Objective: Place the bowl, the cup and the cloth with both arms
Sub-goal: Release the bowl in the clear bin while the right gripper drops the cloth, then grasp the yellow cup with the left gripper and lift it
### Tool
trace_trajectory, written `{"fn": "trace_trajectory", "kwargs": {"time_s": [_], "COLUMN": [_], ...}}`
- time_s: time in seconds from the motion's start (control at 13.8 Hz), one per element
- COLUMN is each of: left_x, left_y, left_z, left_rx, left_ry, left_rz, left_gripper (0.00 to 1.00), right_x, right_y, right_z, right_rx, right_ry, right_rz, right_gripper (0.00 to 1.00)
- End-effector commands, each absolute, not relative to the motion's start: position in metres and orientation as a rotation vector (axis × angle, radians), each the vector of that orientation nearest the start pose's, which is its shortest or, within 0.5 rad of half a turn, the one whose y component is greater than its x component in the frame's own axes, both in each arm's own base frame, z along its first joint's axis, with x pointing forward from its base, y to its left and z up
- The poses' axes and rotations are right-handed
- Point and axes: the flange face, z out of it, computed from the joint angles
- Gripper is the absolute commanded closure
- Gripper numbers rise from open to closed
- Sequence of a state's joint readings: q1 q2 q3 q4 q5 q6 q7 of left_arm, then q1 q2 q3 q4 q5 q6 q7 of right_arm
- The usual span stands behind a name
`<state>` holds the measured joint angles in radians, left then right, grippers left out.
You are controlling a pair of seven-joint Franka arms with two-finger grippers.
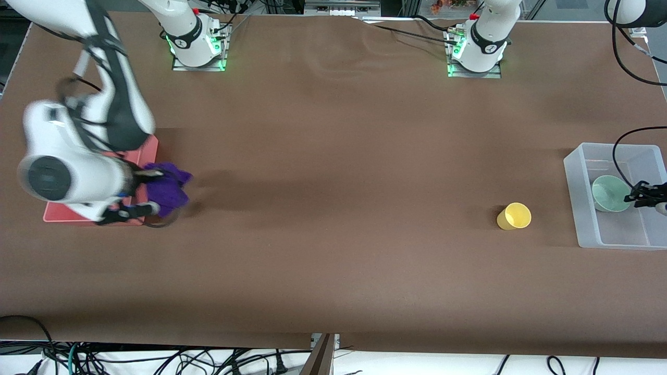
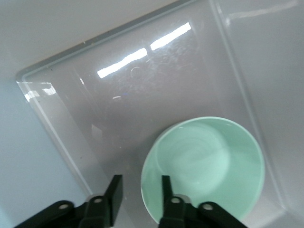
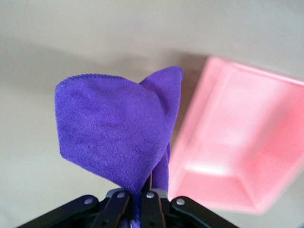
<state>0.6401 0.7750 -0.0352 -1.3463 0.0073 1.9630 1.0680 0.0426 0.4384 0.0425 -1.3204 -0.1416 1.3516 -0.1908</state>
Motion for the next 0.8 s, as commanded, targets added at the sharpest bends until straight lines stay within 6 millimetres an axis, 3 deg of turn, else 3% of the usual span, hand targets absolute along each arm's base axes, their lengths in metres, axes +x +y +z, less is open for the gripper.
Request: {"fn": "trace_trajectory", "kwargs": {"time_s": [0.0, 0.15, 0.22, 0.36, 0.51, 0.65, 0.73], "left_x": [0.603, 0.623, 0.633, 0.652, 0.67, 0.684, 0.688], "left_y": [0.374, 0.322, 0.291, 0.229, 0.167, 0.116, 0.103], "left_z": [0.332, 0.374, 0.386, 0.388, 0.374, 0.338, 0.319], "left_rx": [-3.16, -3.136, -3.148, -3.173, -3.191, -3.218, -3.215], "left_ry": [0.826, 0.843, 0.803, 0.706, 0.542, 0.346, 0.293], "left_rz": [0.18, 0.179, 0.211, 0.263, 0.312, 0.378, 0.376], "left_gripper": [0.0, 0.0, 0.0, 0.0, 0.0, 0.0, 0.0], "right_x": [0.633, 0.624, 0.621, 0.618, 0.613, 0.605, 0.601], "right_y": [-0.035, -0.092, -0.115, -0.139, -0.155, -0.162, -0.162], "right_z": [0.506, 0.516, 0.508, 0.474, 0.43, 0.384, 0.367], "right_rx": [-3.113, -3.097, -3.074, -3.053, -3.027, -2.978, -2.962], "right_ry": [-0.549, -0.624, -0.632, -0.624, -0.607, -0.558, -0.541], "right_rz": [0.782, 0.826, 0.844, 0.868, 0.893, 0.84, 0.83], "right_gripper": [1.0, 1.0, 1.0, 1.0, 1.0, 1.0, 1.0]}}
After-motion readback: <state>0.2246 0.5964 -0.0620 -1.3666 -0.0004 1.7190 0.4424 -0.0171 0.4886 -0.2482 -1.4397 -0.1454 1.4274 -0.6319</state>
